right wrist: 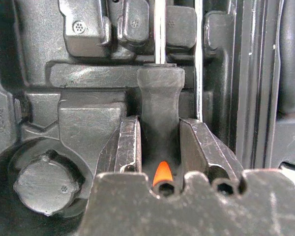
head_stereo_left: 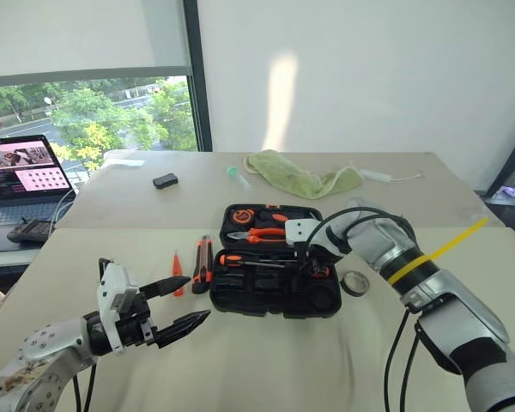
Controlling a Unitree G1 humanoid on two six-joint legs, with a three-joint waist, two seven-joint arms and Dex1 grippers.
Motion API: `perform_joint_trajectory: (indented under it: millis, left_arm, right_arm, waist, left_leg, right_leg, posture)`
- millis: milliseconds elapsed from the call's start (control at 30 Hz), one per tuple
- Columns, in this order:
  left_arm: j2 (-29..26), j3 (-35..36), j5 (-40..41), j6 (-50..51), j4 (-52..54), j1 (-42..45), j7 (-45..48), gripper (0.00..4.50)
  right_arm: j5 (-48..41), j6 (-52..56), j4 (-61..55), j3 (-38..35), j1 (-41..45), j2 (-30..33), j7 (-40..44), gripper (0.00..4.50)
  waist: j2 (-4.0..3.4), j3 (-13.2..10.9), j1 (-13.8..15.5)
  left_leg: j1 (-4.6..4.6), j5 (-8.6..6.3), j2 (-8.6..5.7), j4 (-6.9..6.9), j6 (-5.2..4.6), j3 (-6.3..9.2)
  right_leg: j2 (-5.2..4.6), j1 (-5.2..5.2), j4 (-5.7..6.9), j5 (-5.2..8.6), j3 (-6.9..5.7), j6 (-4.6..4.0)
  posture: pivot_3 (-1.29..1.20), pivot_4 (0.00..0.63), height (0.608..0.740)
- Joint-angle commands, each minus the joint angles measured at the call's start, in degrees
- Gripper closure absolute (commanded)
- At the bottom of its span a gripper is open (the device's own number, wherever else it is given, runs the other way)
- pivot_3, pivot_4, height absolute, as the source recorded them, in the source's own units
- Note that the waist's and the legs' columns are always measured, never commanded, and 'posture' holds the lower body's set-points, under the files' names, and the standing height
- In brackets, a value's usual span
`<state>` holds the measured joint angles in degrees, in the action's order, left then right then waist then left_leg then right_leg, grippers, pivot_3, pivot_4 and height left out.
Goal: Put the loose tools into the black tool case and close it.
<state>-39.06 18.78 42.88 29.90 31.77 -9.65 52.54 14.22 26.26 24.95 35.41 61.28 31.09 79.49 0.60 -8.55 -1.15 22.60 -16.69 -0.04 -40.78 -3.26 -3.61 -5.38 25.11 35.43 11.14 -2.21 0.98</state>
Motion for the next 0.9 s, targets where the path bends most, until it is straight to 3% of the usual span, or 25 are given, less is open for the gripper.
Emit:
perform_joint_trajectory:
  millis: [33, 567, 633, 733, 800, 900]
  left_arm:
    - [-0.14, 0.51, 0.14, -2.01, 1.56, -0.28, 0.27, 0.00]
    - [-0.56, -0.30, 1.85, 0.10, 4.84, 0.14, -3.67, 0.00]
    - [-0.80, -0.41, 2.45, 1.09, 5.45, 0.95, -4.74, 0.00]
    - [-1.07, -0.28, 3.25, 2.24, 6.11, 1.57, -5.85, 0.00]
    - [-1.29, -0.44, 3.65, 2.71, 6.23, 2.02, -6.49, 0.00]
    - [-1.49, -0.90, 4.17, 3.74, 6.26, 3.46, -7.69, 0.00]
  right_arm:
    - [0.48, -1.70, 0.17, 0.27, 0.61, -1.82, 0.66, 3.68]
    - [1.71, -5.61, 5.76, -0.91, 3.38, -7.52, -0.45, 3.68]
    - [1.68, -6.11, 6.12, -1.19, 3.39, -8.02, -0.54, 2.68]
    - [1.29, -5.97, 5.47, -2.08, 3.02, -8.52, -0.82, 1.75]
    - [0.74, -4.63, 4.40, -3.69, 2.66, -8.90, -1.81, 1.31]
    - [-3.89, -1.46, -5.21, -8.47, -0.43, -6.31, 1.01, 1.21]
  waist:
    - [0.00, 0.00, -0.10]
    - [0.00, 0.00, -1.54]
    - [0.00, 0.00, -1.55]
    - [0.00, 0.00, -1.58]
    - [0.01, 0.00, -1.70]
    - [0.02, -0.01, -1.35]
  left_leg:
    - [-0.03, 0.00, 0.00, 0.01, 0.00, 0.00]
    - [-0.34, -0.06, 0.40, 0.17, 0.13, 0.00]
    - [-0.37, -0.05, 0.47, 0.17, 0.19, 0.00]
    - [-0.41, -0.01, 0.51, 0.28, 0.26, 0.00]
    - [-0.57, 0.06, 0.51, 0.53, 0.37, -0.06]
    - [-0.59, 0.16, 0.55, 0.75, 0.53, -0.03]
  right_leg:
    - [0.00, 0.00, 0.05, 0.02, 0.01, -0.03]
    - [0.02, 0.02, 0.47, 0.16, 0.05, -0.50]
    - [0.08, 0.02, 0.50, 0.16, 0.04, -0.56]
    - [0.14, 0.05, 0.53, 0.17, 0.05, -0.62]
    - [0.16, 0.02, 0.50, 0.19, 0.10, -0.67]
    - [0.23, 0.08, 0.52, 0.23, 0.05, -0.79]
  posture:
    - [0.00, 0.150, 0.740]
    - [0.00, 0.150, 0.740]
    - [0.00, 0.150, 0.740]
    - [0.00, 0.150, 0.740]
    - [0.00, 0.150, 0.740]
    - [0.00, 0.150, 0.740]
